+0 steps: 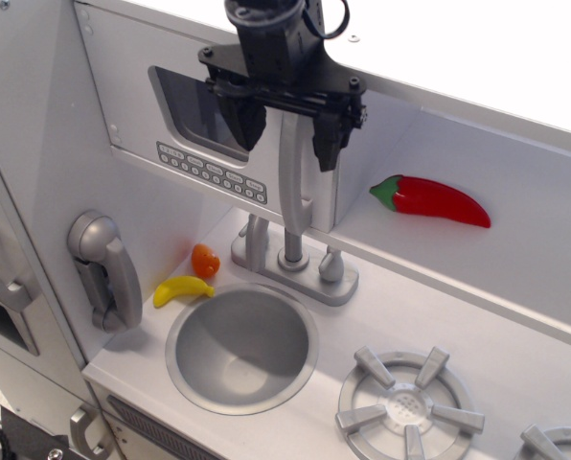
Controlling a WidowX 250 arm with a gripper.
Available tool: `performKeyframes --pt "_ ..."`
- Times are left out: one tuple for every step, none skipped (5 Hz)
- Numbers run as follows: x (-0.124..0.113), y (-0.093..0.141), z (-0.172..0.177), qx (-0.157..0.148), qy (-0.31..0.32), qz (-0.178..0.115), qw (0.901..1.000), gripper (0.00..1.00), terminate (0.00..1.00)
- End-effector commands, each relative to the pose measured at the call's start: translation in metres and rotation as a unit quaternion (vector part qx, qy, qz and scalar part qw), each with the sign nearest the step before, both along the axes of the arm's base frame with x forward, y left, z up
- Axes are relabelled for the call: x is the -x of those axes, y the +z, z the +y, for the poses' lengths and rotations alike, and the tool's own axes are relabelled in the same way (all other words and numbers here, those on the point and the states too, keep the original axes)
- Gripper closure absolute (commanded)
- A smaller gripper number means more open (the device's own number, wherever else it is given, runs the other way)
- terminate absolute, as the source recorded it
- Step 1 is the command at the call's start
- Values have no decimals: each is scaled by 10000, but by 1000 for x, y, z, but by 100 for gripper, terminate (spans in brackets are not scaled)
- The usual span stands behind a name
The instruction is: Open microwave
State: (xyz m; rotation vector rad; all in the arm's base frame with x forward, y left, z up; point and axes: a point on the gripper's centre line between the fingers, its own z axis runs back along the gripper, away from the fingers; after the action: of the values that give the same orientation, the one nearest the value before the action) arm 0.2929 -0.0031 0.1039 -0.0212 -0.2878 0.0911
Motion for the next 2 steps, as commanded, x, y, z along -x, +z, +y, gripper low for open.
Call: performKeyframes --pt "-5 4 -4 -135 -14 -519 9986 100 0" --pt "-2 6 -2 -126 -28 -552 9984 100 0"
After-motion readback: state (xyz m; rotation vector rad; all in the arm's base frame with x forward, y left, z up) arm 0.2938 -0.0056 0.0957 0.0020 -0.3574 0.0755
